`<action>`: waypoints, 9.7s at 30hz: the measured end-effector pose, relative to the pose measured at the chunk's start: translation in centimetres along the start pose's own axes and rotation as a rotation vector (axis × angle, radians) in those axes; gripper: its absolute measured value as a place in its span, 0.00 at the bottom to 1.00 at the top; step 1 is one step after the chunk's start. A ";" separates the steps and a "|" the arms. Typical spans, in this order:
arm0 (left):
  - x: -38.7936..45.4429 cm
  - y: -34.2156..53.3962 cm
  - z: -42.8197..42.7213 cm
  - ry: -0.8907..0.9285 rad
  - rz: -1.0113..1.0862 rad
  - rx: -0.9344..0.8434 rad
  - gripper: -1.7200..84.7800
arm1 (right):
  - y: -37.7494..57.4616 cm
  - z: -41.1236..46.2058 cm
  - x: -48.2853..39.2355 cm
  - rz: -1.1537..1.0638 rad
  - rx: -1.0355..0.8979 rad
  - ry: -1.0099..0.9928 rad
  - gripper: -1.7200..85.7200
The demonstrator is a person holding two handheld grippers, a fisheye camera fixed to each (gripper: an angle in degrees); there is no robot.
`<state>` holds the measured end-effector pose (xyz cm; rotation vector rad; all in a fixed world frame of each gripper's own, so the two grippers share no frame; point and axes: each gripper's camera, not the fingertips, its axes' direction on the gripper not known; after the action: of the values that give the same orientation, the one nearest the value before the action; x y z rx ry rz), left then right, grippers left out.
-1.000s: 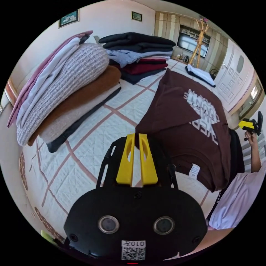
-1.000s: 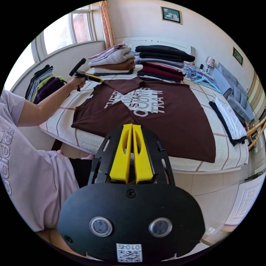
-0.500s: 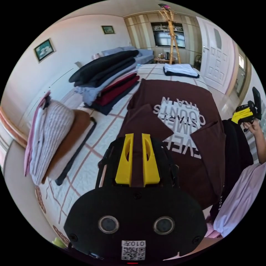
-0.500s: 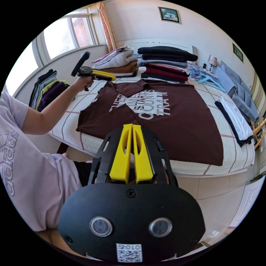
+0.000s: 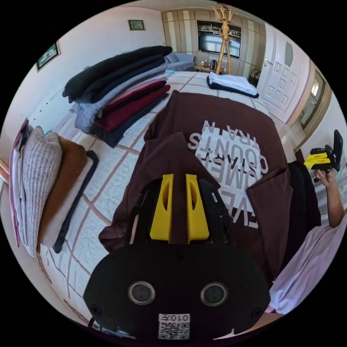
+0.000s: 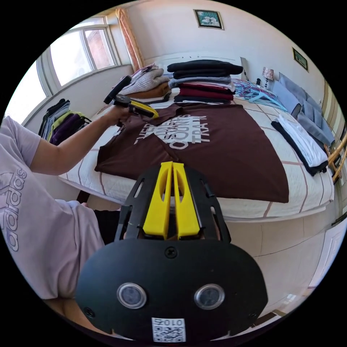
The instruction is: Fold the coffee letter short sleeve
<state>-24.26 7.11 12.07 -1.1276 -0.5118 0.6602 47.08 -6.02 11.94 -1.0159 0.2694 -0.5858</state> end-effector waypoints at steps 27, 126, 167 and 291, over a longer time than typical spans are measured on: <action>-11.1 -12.7 6.9 -0.004 -0.317 0.023 0.02 | 0.4 3.9 11.5 0.122 -0.021 0.065 0.04; -22.2 6.4 -19.3 0.438 -0.525 0.042 0.02 | 6.1 38.2 -28.4 -0.426 -0.091 0.209 0.06; -10.1 -22.5 -12.8 0.235 -0.182 -0.075 0.02 | -3.4 -7.0 15.8 0.264 0.225 -0.342 0.06; 11.8 17.7 13.0 0.109 0.566 0.130 0.07 | 17.2 14.7 -5.9 -0.706 -0.026 0.569 0.19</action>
<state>-28.60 28.80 0.58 -1.1829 -0.0449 1.0968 54.90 14.68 4.42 -0.9422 0.4189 -1.5227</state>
